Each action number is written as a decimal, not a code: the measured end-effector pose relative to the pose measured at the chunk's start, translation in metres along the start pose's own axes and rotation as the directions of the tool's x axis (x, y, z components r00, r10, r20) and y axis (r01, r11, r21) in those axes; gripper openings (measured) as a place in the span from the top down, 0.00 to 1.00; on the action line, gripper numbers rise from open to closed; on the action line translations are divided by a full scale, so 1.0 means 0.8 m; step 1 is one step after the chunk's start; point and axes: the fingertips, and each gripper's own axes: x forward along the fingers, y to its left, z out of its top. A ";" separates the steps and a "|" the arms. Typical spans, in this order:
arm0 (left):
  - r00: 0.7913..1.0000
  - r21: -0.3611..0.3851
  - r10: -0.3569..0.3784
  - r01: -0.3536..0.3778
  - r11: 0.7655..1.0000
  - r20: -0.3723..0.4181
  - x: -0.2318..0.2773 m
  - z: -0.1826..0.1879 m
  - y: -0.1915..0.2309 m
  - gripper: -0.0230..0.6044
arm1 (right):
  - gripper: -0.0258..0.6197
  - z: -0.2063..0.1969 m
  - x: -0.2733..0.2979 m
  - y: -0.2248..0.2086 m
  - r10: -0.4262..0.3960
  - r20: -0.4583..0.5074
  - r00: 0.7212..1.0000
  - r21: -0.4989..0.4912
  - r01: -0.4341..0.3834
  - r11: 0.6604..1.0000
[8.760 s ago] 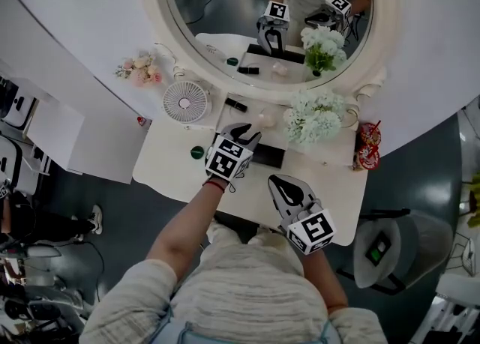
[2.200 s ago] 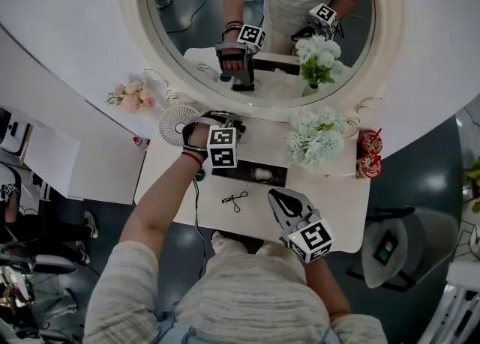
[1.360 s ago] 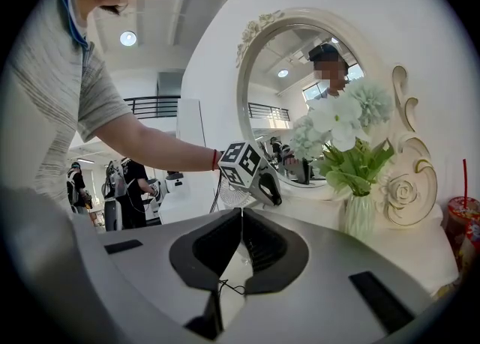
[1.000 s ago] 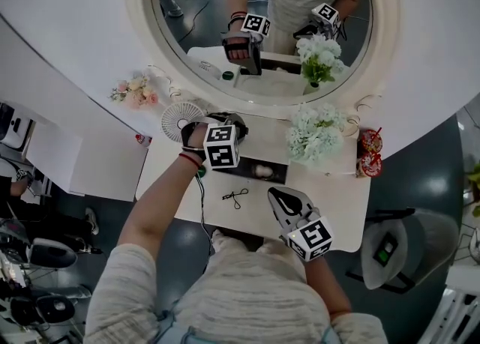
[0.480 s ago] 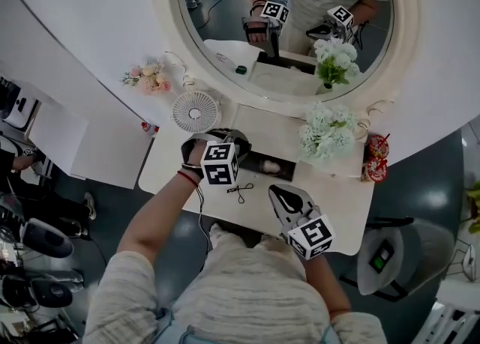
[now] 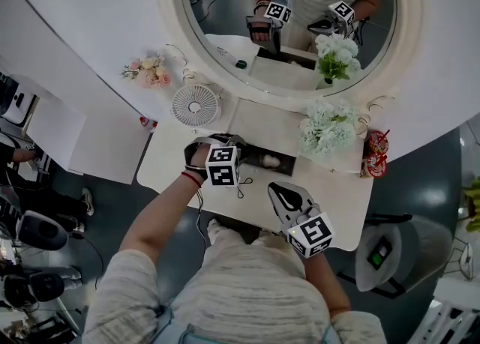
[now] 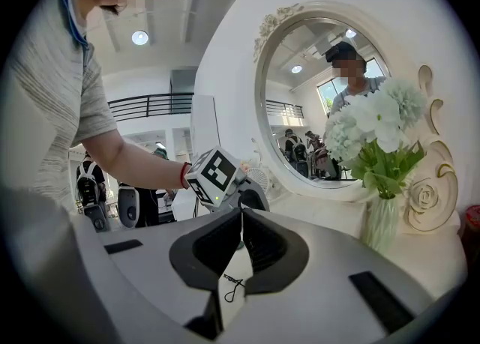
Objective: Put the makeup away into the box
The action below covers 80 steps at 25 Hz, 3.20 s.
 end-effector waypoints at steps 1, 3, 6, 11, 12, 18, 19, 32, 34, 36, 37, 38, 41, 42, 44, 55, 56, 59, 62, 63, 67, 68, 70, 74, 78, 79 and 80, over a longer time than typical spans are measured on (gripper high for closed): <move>1.000 -0.002 -0.001 0.001 1.000 -0.003 0.002 -0.002 -0.001 0.80 | 0.94 0.000 -0.001 0.000 -0.003 -0.001 1.000 0.001 0.003 1.000; 1.000 -0.006 -0.001 0.001 1.000 -0.008 0.008 -0.006 -0.002 0.80 | 0.94 -0.001 -0.002 0.000 -0.007 -0.002 1.000 0.001 0.007 1.000; 1.000 -0.010 -0.002 0.002 1.000 -0.018 0.014 -0.012 -0.004 0.80 | 0.94 0.000 -0.003 0.002 -0.008 -0.002 1.000 -0.002 0.008 1.000; 0.999 -0.012 0.003 -0.003 1.000 -0.039 0.021 -0.015 0.000 0.79 | 0.94 0.000 -0.004 0.003 -0.006 -0.005 1.000 -0.004 0.006 1.000; 0.999 -0.009 0.005 -0.005 1.000 -0.041 0.022 -0.015 0.000 0.79 | 0.94 0.000 -0.004 0.003 -0.003 -0.005 1.000 -0.006 0.003 1.000; 0.998 0.000 0.029 -0.029 1.000 -0.057 0.026 -0.015 0.006 0.79 | 0.94 0.000 -0.006 0.001 -0.009 -0.004 1.000 -0.005 0.009 1.000; 0.998 -0.005 0.030 -0.031 1.000 -0.057 0.026 -0.016 0.006 0.79 | 0.94 0.000 -0.006 0.000 -0.009 -0.004 1.000 -0.006 0.009 1.000; 0.997 -0.064 0.074 -0.074 0.995 -0.001 0.005 -0.003 0.021 0.79 | 0.94 0.004 -0.007 -0.001 -0.006 0.002 1.000 -0.012 0.006 1.000; 0.996 -0.076 0.084 -0.083 0.994 0.011 -0.001 -0.001 0.023 0.79 | 0.94 0.003 -0.006 0.000 -0.006 0.001 1.000 -0.012 0.006 1.000; 0.995 -0.091 0.094 -0.092 0.992 0.024 -0.006 0.000 0.026 0.79 | 0.94 0.004 -0.004 0.001 -0.003 -0.001 1.000 -0.015 0.002 1.000; 0.994 -0.105 0.100 -0.096 0.990 0.033 -0.009 0.001 0.028 0.79 | 0.94 0.004 -0.004 0.001 0.000 -0.001 1.000 -0.016 0.000 1.000; 0.993 -0.126 0.105 -0.099 0.987 0.046 -0.013 0.001 0.029 0.79 | 0.94 0.004 -0.004 0.002 0.002 -0.001 1.000 -0.017 -0.002 1.000; 0.985 -0.218 0.128 -0.102 0.971 0.112 -0.028 0.003 0.031 0.79 | 0.94 0.005 -0.003 0.005 0.010 -0.002 1.000 -0.021 -0.010 1.000; 0.981 -0.250 0.138 -0.100 0.963 0.138 -0.033 0.004 0.031 0.79 | 0.94 0.006 -0.003 0.005 0.011 -0.002 1.000 -0.022 -0.011 1.000; 0.969 -0.307 0.162 -0.099 0.946 0.186 -0.045 0.004 0.032 0.79 | 0.94 0.008 -0.002 0.005 0.012 -0.003 1.000 -0.026 -0.013 1.000; 0.885 -0.525 0.320 -0.104 0.845 0.339 -0.094 -0.003 0.017 0.82 | 0.94 0.010 0.007 0.015 0.054 -0.016 0.998 -0.036 -0.055 0.998; 0.883 -0.531 0.327 -0.108 0.841 0.338 -0.095 -0.004 0.013 0.82 | 0.94 0.010 0.008 0.016 0.057 -0.017 0.998 -0.036 -0.058 0.998; 0.877 -0.548 0.340 -0.109 0.829 0.340 -0.098 -0.005 -0.001 0.82 | 0.94 0.008 0.009 0.020 0.070 -0.019 0.997 -0.037 -0.070 0.997; 0.868 -0.573 0.347 -0.091 0.815 0.355 -0.101 -0.003 -0.018 0.82 | 0.94 0.007 0.011 0.024 0.084 -0.024 0.996 -0.043 -0.085 0.995; 0.867 -0.577 0.347 -0.086 0.812 0.358 -0.101 -0.002 -0.023 0.82 | 0.94 0.008 0.011 0.025 0.087 -0.024 0.996 -0.044 -0.088 0.995; 0.856 -0.594 0.358 -0.077 0.801 0.372 -0.104 0.004 -0.034 0.84 | 0.94 0.009 0.014 0.028 0.096 -0.026 0.995 -0.046 -0.097 0.994; 0.851 -0.600 0.365 -0.075 0.796 0.378 -0.105 0.006 -0.036 0.85 | 0.94 0.009 0.014 0.029 0.098 -0.028 0.995 -0.047 -0.100 0.994; 0.835 -0.611 0.385 -0.076 0.788 0.393 -0.111 0.012 -0.039 0.88 | 0.94 0.009 0.016 0.031 0.106 -0.030 0.994 -0.050 -0.108 0.993; 0.793 -0.618 0.421 -0.073 0.783 0.440 -0.128 0.032 -0.048 0.91 | 0.94 0.011 0.018 0.035 0.120 -0.028 0.992 -0.056 -0.121 0.991; 0.766 -0.626 0.441 -0.064 0.777 0.468 -0.136 0.044 -0.064 0.94 | 0.94 0.012 0.017 0.035 0.121 -0.029 0.992 -0.050 -0.123 0.991; 0.757 -0.634 0.450 -0.062 0.771 0.474 -0.139 0.046 -0.067 0.94 | 0.94 0.012 0.017 0.036 0.125 -0.028 0.992 -0.049 -0.126 0.991; 0.747 -0.642 0.460 -0.058 0.765 0.480 -0.142 0.048 -0.071 0.94 | 0.95 0.012 0.017 0.037 0.127 -0.027 0.992 -0.048 -0.128 0.991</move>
